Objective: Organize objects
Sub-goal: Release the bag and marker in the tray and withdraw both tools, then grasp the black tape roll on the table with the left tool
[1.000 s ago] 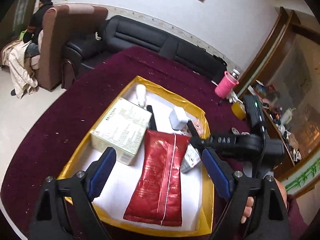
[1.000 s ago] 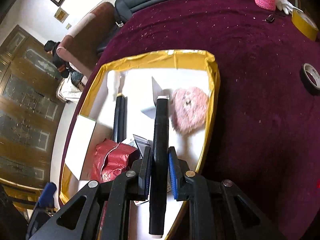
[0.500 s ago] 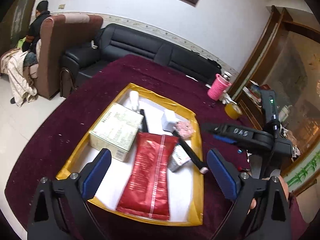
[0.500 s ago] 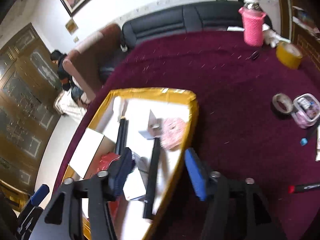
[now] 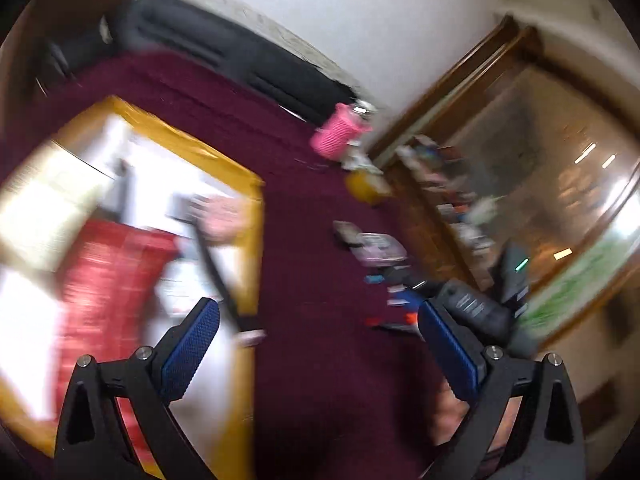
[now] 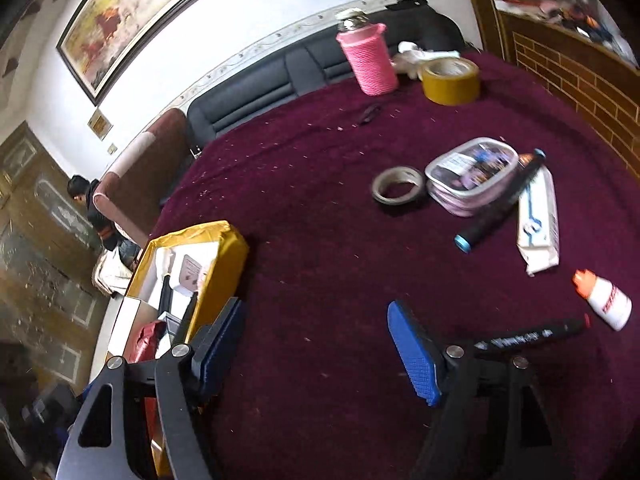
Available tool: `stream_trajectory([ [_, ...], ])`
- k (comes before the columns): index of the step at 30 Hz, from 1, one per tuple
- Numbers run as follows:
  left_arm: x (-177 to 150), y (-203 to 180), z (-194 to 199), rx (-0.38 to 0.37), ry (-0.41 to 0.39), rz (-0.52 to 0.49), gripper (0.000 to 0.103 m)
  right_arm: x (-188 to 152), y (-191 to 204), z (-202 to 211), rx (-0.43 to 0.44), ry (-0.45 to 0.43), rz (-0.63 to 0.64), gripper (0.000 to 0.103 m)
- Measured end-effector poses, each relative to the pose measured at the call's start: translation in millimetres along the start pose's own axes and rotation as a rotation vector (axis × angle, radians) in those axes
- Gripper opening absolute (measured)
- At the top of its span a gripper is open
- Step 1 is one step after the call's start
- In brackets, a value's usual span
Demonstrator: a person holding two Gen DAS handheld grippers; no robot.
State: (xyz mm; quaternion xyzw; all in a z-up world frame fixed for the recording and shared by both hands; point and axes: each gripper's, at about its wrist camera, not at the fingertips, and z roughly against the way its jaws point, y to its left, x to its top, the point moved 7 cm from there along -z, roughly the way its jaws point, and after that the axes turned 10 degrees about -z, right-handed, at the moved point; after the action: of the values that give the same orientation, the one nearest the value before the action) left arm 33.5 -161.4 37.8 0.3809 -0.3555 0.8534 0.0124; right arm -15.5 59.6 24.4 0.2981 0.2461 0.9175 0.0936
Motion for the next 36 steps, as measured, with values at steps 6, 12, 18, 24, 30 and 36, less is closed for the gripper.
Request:
stream_trajectory([
  [6,-21,39,-45,0.134,0.187,0.098,0.099,5,-21,11,0.024,-0.016,-0.047,0.078],
  [12,-8,10,-26,0.017,0.084,0.081,0.099,15,-39,14,0.035,-0.039,-0.080,0.081],
  [18,-1,17,-57,-0.028,0.132,0.145,0.099,12,-50,5,0.052,-0.016,-0.114,0.081],
  [24,-12,20,-50,0.077,0.185,0.151,0.098,33,-73,23,0.036,-0.095,-0.133,0.081],
  [30,5,-44,-60,0.141,0.193,-0.156,0.101,67,-118,43,-0.017,-0.210,-0.189,0.086],
  [36,6,-77,-116,0.246,0.247,-0.371,0.101,96,-190,51,-0.078,-0.282,-0.296,0.086],
])
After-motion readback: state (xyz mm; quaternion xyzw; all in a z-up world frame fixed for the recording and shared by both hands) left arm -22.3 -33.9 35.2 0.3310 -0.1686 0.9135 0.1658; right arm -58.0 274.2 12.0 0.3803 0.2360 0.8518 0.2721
